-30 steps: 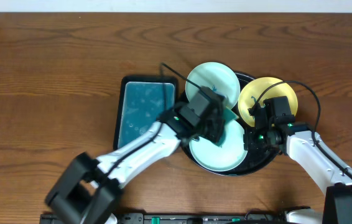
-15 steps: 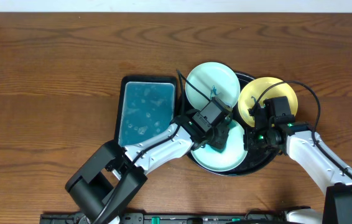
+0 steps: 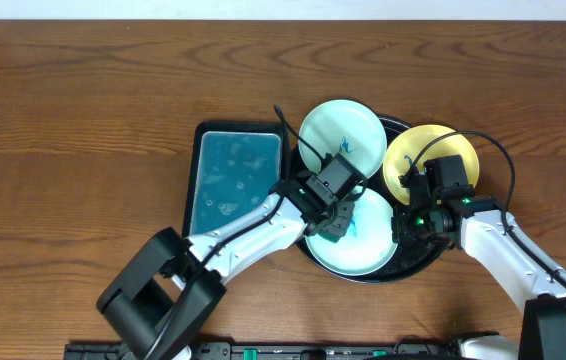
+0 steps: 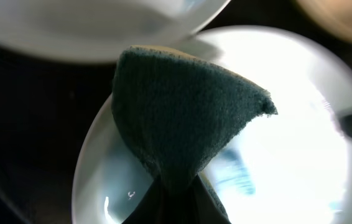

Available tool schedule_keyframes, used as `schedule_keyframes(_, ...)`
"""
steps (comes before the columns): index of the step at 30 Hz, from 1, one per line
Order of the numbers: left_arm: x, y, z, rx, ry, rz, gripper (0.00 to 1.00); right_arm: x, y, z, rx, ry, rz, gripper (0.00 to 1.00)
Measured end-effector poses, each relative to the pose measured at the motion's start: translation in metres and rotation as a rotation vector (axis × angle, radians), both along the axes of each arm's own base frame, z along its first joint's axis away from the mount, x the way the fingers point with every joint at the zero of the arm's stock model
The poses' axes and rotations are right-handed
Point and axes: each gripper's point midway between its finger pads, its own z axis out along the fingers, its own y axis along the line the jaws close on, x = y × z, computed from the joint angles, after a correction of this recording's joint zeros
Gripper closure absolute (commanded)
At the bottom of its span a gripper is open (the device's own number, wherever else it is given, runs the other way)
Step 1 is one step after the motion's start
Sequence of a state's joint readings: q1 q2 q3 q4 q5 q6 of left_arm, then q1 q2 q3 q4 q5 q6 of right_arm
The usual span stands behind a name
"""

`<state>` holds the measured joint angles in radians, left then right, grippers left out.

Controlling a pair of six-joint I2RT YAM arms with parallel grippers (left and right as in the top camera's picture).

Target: Clean dirty plates on tray and stack at the side

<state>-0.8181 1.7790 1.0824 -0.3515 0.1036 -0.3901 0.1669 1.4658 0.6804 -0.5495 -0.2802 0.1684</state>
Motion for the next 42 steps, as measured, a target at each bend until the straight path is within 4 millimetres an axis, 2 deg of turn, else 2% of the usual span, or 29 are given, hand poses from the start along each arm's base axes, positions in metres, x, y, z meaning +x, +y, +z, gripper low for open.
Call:
schedule_keyframes(5, 0.012, -0.020, 0.034, -0.124, -0.081, -0.016, 0.92, 0.000, 0.000, 0.000, 0.000, 0.000, 0.000, 0.99)
schedule_keyframes(10, 0.019, -0.032, 0.041, -0.174, -0.112, -0.016, 0.92, 0.000, 0.000, 0.000, 0.000, 0.001, 0.000, 0.99)
schedule_keyframes(13, 0.023, -0.040, 0.034, -0.191, -0.121, -0.022, 0.92, 0.000, 0.000, 0.000, 0.000, 0.000, 0.000, 0.99)
schedule_keyframes(18, 0.020, -0.044, 0.009, -0.161, -0.086, -0.031, 0.92, 0.000, 0.000, 0.000, 0.000, 0.001, 0.000, 0.99)
schedule_keyframes(21, 0.013, -0.037, -0.004, -0.119, -0.043, -0.026, 0.92, 0.000, 0.000, 0.000, -0.001, 0.001, 0.000, 0.99)
schedule_keyframes(26, -0.004, -0.018, -0.012, -0.024, 0.050, -0.013, 0.93, 0.000, 0.000, 0.000, -0.001, 0.002, 0.000, 0.99)
schedule_keyframes(28, -0.013, -0.007, -0.014, 0.021, 0.093, -0.011, 0.93, -0.001, 0.000, 0.000, -0.001, 0.003, 0.000, 0.99)
schedule_keyframes(31, -0.018, -0.002, -0.012, 0.039, 0.108, -0.012, 0.93, -0.001, 0.000, 0.000, -0.001, 0.003, 0.000, 0.99)
schedule_keyframes(36, -0.014, -0.006, 0.003, -0.003, 0.061, -0.027, 0.93, -0.002, -0.001, 0.000, -0.004, 0.007, 0.000, 0.99)
schedule_keyframes(39, -0.002, -0.019, 0.032, -0.089, -0.024, -0.036, 0.93, -0.002, -0.001, -0.001, -0.005, 0.008, 0.000, 0.99)
schedule_keyframes(42, 0.007, -0.029, 0.051, -0.155, -0.085, -0.038, 0.92, -0.002, -0.001, -0.001, -0.005, 0.009, -0.001, 0.99)
